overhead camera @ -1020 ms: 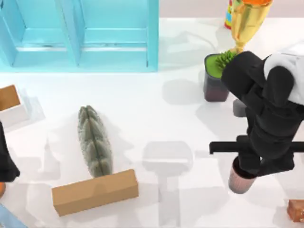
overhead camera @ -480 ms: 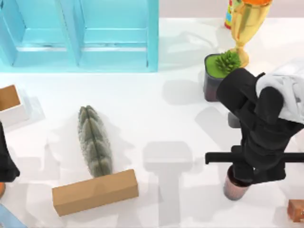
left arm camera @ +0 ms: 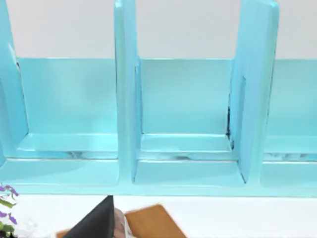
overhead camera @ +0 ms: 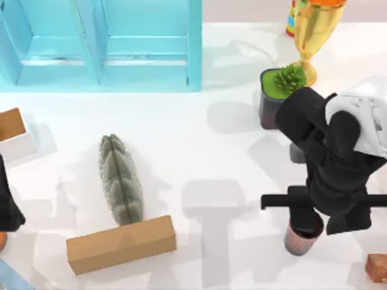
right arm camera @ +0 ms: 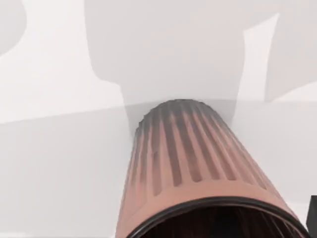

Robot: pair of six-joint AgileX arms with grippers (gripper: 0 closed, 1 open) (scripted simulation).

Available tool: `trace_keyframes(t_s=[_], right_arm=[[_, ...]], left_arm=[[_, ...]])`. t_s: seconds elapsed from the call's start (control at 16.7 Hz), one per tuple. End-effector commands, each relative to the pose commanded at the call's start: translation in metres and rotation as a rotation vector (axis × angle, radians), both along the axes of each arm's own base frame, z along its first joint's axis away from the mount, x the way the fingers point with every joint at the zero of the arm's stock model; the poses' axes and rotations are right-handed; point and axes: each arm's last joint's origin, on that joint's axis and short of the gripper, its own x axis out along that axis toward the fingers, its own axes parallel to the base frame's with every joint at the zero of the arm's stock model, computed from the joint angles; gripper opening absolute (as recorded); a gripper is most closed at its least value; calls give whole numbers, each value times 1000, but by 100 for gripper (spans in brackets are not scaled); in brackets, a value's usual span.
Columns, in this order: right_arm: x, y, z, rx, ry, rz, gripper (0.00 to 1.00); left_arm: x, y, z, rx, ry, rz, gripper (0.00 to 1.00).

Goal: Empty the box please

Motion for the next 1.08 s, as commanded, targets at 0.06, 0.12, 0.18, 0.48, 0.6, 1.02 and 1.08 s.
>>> trace_keyframes(t_s=[0.06,0.12,0.18,0.48,0.6,1.02,1.08], right_arm=[[0,0,0,0,0,0,68],[0,0,0,0,0,0,75],[0,0,0,0,0,0,83],[0,0,0,0,0,0,100],[0,0,0,0,0,0,100],[2,1,10,4,-1,-3,100],[3,2,18,4,-1,-2,100]], left_arm=[[0,0,0,0,0,0,100],[0,0,0,0,0,0,100],[0,0,0,0,0,0,100],[0,0,0,0,0,0,100],[0,0,0,0,0,0,100],[0,0,0,0,0,0,100],[0,0,0,0,0,0,100]])
